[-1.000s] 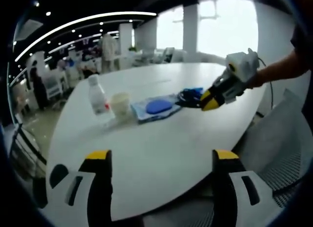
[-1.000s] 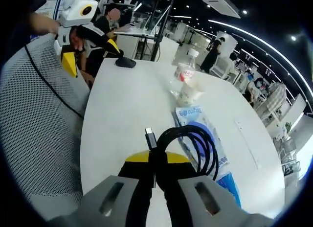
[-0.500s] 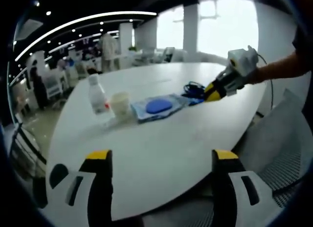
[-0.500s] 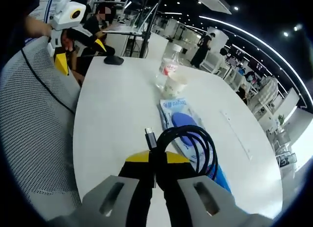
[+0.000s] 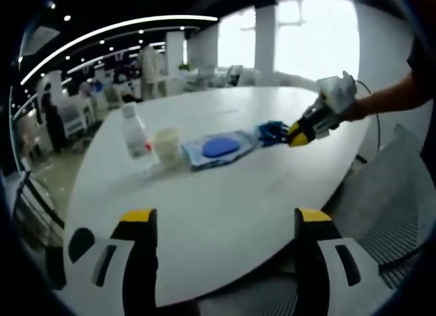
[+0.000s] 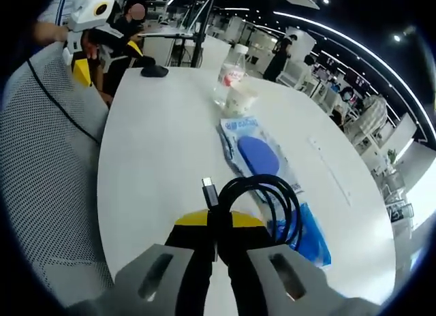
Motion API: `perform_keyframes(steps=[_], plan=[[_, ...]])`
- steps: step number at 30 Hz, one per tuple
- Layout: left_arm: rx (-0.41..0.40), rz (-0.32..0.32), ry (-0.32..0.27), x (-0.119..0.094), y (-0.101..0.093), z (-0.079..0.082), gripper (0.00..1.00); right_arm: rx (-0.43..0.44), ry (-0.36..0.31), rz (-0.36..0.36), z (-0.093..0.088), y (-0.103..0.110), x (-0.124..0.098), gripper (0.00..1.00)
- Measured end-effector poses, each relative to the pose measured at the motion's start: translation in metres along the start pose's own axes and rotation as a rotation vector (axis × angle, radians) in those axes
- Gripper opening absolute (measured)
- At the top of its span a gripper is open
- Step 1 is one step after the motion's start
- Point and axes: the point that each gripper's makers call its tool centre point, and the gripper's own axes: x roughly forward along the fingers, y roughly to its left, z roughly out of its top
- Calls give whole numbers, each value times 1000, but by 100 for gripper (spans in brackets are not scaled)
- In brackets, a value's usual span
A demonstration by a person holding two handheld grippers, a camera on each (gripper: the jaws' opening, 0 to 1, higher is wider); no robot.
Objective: Arrange the tabletop items into an orderly group along one side of the table until the central work area is clear of visible clutter.
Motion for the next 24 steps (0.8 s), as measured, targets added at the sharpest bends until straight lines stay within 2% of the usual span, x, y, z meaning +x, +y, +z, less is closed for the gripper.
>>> perform_keyframes(steps=[6, 12, 24], plan=[[2, 0, 2, 0, 0, 0, 79, 5, 31, 14, -12, 6, 7, 5], [1, 0, 4, 0, 0, -1, 79, 19, 43, 31, -16, 12, 14, 5], [-1, 1, 6, 1, 1, -2, 78, 112, 40, 82, -25, 19, 33, 6]])
